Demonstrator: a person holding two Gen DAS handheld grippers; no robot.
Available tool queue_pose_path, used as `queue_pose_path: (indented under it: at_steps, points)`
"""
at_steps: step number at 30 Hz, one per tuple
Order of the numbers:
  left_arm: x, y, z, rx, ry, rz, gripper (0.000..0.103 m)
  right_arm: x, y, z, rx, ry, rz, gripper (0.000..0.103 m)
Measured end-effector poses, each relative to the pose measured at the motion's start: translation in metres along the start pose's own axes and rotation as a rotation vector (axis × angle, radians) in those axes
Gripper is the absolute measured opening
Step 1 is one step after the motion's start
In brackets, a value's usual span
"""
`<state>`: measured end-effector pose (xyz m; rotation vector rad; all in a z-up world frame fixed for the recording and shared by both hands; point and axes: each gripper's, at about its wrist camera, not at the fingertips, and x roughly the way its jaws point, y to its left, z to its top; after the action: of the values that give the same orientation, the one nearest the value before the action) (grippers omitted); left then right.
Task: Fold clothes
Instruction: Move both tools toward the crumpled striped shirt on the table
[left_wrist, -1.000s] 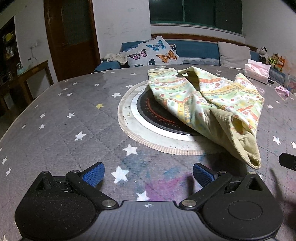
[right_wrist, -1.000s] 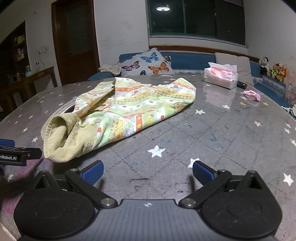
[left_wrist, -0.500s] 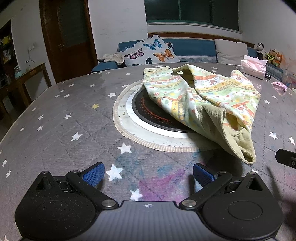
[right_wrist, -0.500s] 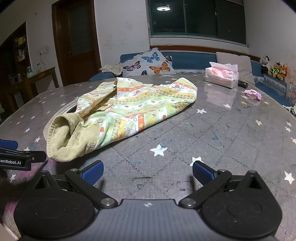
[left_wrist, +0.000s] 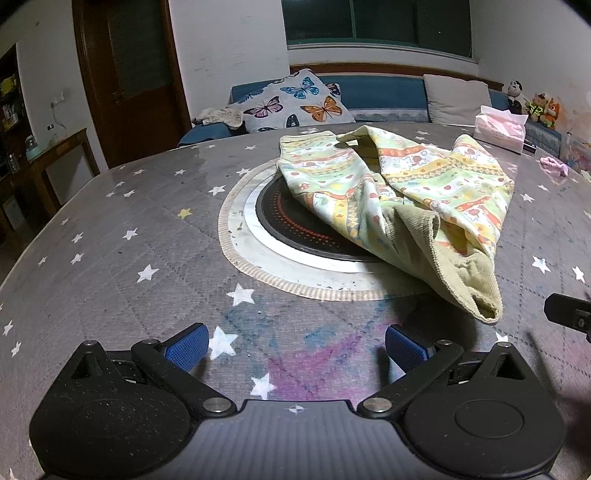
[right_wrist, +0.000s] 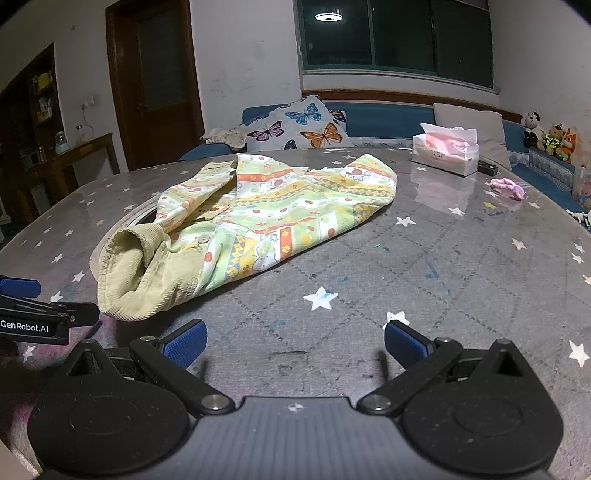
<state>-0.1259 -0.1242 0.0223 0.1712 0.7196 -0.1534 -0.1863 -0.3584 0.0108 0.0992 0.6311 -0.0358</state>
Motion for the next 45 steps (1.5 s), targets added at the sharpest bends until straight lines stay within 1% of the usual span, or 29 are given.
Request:
queue_pose_path:
  at_steps: [19, 28, 40, 45]
  points:
    - [0.005, -0.003, 0.003, 0.010, 0.007, -0.008, 0.103, 0.005, 0.003, 0.003, -0.008, 0.012, 0.011, 0.103]
    - [0.008, -0.001, 0.011, 0.012, 0.002, -0.007, 0.103, 0.013, 0.007, 0.011, -0.016, 0.017, 0.019, 0.103]
    - [0.010, 0.003, 0.032, 0.028, -0.027, -0.008, 0.103, 0.027, 0.009, 0.033, -0.027, 0.019, 0.038, 0.103]
    - [0.015, 0.004, 0.045, 0.035, -0.032, -0.015, 0.103, 0.036, 0.010, 0.043, -0.035, 0.026, 0.046, 0.103]
